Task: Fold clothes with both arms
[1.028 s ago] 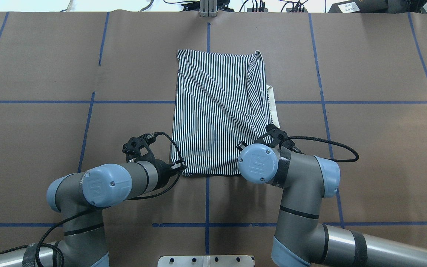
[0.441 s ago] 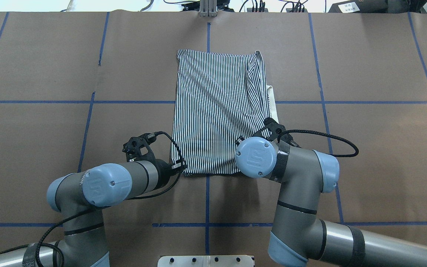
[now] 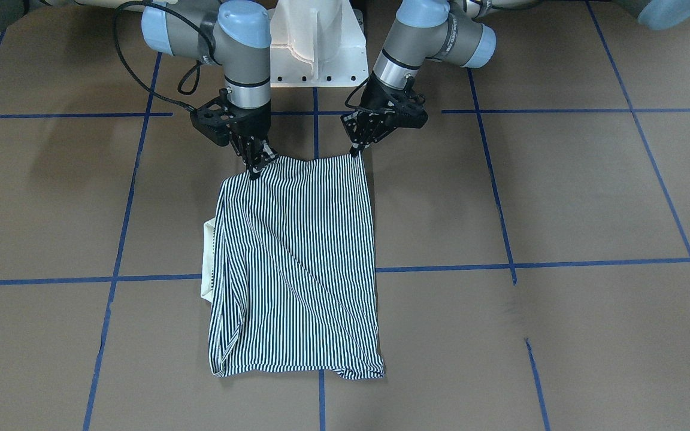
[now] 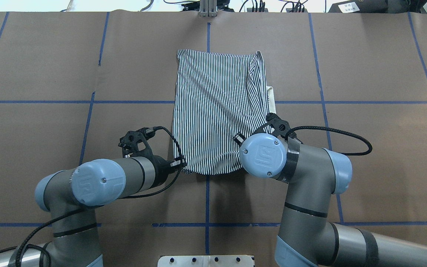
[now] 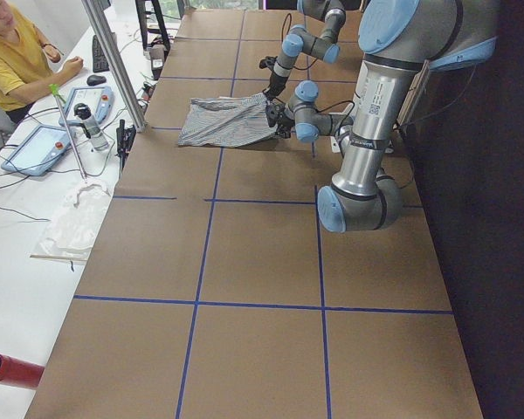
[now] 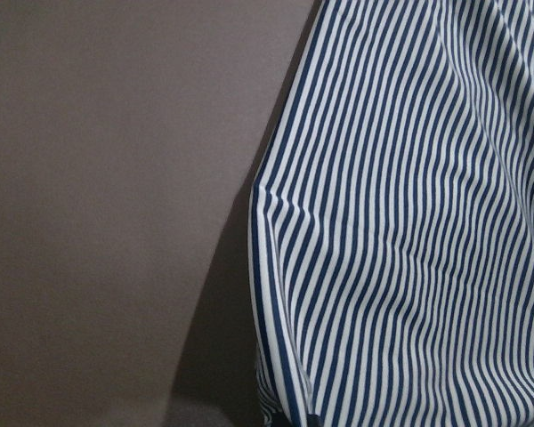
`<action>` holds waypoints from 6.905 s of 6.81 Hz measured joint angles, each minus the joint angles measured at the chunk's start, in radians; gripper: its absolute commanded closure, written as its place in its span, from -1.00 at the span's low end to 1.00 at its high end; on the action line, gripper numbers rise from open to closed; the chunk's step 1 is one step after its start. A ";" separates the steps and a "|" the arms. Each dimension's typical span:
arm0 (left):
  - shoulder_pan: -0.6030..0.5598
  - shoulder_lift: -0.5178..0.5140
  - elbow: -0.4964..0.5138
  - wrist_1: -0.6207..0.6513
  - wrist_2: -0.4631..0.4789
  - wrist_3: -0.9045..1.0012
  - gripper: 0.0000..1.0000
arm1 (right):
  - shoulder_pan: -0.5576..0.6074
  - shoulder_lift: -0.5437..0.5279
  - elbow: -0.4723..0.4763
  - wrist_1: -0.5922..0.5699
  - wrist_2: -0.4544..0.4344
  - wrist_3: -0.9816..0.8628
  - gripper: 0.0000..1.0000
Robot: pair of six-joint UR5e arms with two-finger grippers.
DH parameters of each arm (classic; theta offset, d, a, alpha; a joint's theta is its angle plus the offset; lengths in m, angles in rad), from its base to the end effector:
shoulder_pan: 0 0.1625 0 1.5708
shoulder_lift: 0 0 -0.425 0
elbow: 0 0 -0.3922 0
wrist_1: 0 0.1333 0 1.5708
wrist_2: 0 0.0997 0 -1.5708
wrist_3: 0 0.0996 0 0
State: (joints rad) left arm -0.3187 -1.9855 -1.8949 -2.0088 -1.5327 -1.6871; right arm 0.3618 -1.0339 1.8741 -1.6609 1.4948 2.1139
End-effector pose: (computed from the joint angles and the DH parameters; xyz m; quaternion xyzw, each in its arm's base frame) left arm 0.5186 -0.3155 0.2335 0.0718 0.5505 -0.1898 0.8098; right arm -0.5298 -0.3511 0.2403 0.0021 -0.3677 0.4190 0.8302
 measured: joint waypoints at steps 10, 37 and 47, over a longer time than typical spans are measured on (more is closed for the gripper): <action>-0.197 -0.209 -0.117 0.520 -0.126 0.224 1.00 | 0.024 0.093 0.093 -0.184 -0.004 0.003 1.00; -0.460 0.034 0.021 0.167 -0.328 0.996 -1.00 | 0.587 -0.001 -0.372 0.061 0.450 -1.224 -1.00; -1.185 0.486 0.121 0.385 -0.744 1.754 -1.00 | 1.178 -0.810 -0.096 0.242 0.854 -2.015 -1.00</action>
State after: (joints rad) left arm -1.5033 -1.4993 -1.7740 -1.6239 -2.2763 0.0670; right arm 1.5394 -1.8435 1.7778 -1.4190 2.3486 0.0992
